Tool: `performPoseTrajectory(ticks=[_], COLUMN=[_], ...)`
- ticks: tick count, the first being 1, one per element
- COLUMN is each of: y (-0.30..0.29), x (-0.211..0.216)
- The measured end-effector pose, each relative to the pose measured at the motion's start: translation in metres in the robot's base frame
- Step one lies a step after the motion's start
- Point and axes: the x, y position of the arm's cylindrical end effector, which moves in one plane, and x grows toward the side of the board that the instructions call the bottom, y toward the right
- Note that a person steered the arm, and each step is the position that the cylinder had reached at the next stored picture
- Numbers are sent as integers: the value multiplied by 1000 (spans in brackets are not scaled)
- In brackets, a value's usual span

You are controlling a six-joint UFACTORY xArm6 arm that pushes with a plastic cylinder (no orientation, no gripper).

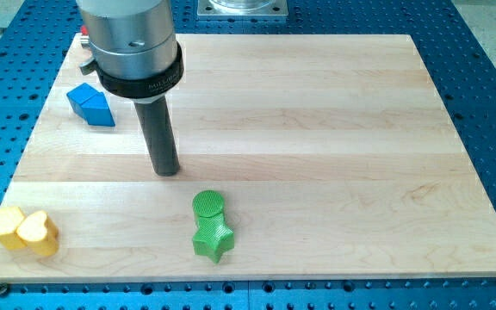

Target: Move the green blocks slightly upwards

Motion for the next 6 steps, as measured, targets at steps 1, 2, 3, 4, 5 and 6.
performPoseTrajectory(ticks=[1,2,3,4,5,6], y=[0,4,4,4,4,4], x=[0,0,0,30,88,103])
